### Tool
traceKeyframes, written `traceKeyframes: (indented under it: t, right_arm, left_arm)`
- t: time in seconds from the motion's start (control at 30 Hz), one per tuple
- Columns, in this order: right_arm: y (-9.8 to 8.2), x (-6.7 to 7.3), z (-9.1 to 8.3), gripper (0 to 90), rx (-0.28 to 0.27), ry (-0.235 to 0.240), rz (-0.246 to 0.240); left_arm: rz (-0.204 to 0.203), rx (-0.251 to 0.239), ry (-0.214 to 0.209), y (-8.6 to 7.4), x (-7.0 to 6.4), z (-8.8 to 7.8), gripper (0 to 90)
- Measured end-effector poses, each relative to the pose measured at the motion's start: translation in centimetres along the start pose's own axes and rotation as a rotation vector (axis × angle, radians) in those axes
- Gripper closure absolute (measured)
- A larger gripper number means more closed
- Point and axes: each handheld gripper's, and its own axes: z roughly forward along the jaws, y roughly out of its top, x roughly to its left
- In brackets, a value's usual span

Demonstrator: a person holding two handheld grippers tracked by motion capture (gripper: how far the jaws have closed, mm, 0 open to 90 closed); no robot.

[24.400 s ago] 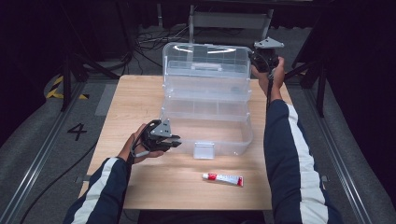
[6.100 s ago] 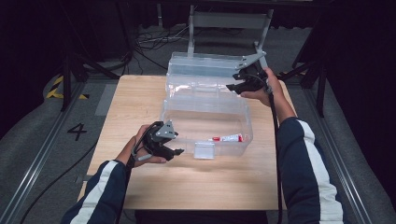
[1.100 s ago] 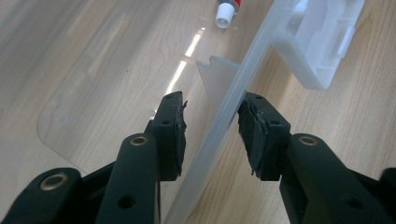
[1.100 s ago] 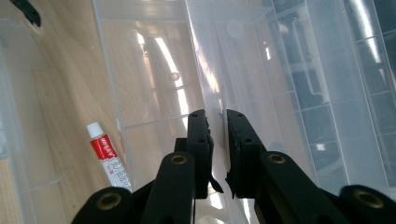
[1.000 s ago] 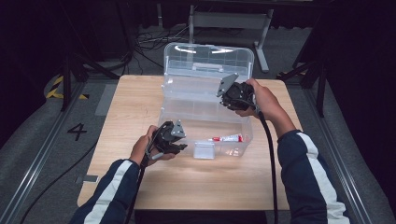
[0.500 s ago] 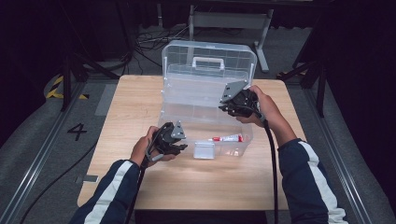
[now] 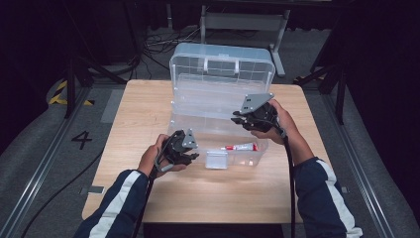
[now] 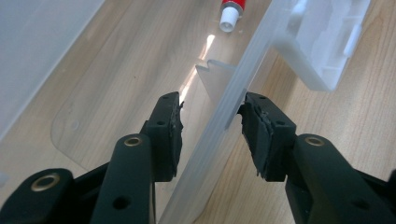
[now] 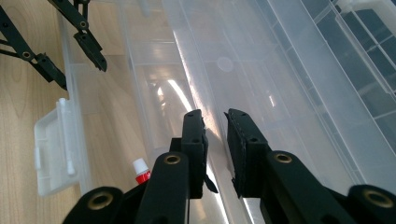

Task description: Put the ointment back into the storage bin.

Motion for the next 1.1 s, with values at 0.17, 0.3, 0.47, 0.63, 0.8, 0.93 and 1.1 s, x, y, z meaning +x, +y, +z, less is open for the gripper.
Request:
traceKeyframes:
  t: [0.17, 0.3, 0.47, 0.63, 0.8, 0.93, 1.1]
  right_arm:
    - [-0.2, 0.2, -0.1, 77.2, -0.006, -0.010, -0.001]
    - [-0.5, 0.4, -0.1, 76.1, -0.023, -0.018, 0.012]
    - [-0.6, 0.6, -0.1, 75.5, -0.028, -0.036, 0.013]
    - [-0.8, 0.9, -0.1, 74.9, -0.039, -0.042, 0.022]
    - [-0.9, 1.1, 0.0, 73.9, -0.040, -0.058, 0.016]
    - [-0.9, 1.3, 0.0, 73.0, -0.044, -0.077, 0.012]
    - [-1.0, 1.4, 0.0, 72.4, -0.049, -0.086, 0.019]
  left_arm:
    - [-0.026, -0.065, 0.002, 0.1, 0.1, -1.1, 51.4]
    - [-0.056, -0.127, 0.000, -0.2, 0.3, -2.7, 50.6]
    - [-0.097, -0.185, 0.001, -1.0, 0.6, -4.8, 55.5]
    - [-0.099, -0.186, 0.022, -1.9, 1.0, -5.8, 66.8]
    - [-0.094, -0.177, 0.033, -2.8, 1.6, -6.0, 71.0]
    - [-0.118, -0.190, 0.040, -3.3, 2.2, -6.3, 79.0]
    - [-0.107, -0.170, 0.091, -3.9, 2.7, -6.8, 84.7]
